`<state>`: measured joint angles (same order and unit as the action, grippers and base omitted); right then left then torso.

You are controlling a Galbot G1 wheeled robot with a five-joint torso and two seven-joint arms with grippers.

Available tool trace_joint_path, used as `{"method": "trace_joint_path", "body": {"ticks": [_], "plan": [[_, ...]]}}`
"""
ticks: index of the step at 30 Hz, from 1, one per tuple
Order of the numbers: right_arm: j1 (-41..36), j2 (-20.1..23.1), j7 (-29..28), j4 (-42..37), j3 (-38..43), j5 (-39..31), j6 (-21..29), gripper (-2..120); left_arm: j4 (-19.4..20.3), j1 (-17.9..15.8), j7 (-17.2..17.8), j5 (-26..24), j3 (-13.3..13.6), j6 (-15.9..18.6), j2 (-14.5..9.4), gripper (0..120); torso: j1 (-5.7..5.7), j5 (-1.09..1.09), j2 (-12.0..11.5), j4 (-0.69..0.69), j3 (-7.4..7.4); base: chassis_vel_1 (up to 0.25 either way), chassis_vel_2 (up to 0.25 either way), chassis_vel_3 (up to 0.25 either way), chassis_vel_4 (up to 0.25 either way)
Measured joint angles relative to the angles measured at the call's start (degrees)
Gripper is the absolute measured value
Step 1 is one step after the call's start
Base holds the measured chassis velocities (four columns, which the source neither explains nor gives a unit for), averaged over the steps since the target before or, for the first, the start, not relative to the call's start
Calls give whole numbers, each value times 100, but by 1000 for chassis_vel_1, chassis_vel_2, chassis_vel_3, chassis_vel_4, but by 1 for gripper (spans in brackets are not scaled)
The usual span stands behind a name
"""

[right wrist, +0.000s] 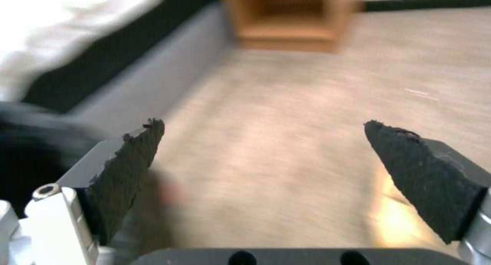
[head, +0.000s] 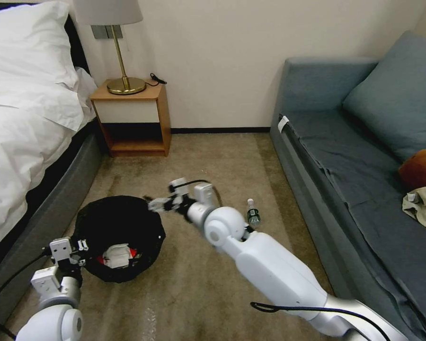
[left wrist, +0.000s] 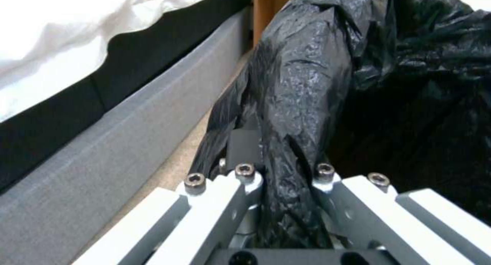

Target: Pick up the trash bin, then pick up the garbage on the floor and place it into the trash bin.

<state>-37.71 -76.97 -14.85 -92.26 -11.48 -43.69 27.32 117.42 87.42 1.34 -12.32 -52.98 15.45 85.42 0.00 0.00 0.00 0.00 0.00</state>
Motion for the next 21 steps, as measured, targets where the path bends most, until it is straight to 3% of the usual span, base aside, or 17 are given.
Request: {"method": "trace_joint_path", "body": {"ticks": [9,21], "plan": [[-1054,134,-290,237,1064,1048,69,100,-130,-47,9,-351,-408,16,-179,4,0,1,0,-1,0,0,0,0,0],[-1758,79,-61,382,1746,1439,-187,100,-104,16,-2,-473,-519,7,-241,4,0,1,0,-1,0,0,0,0,0]]}}
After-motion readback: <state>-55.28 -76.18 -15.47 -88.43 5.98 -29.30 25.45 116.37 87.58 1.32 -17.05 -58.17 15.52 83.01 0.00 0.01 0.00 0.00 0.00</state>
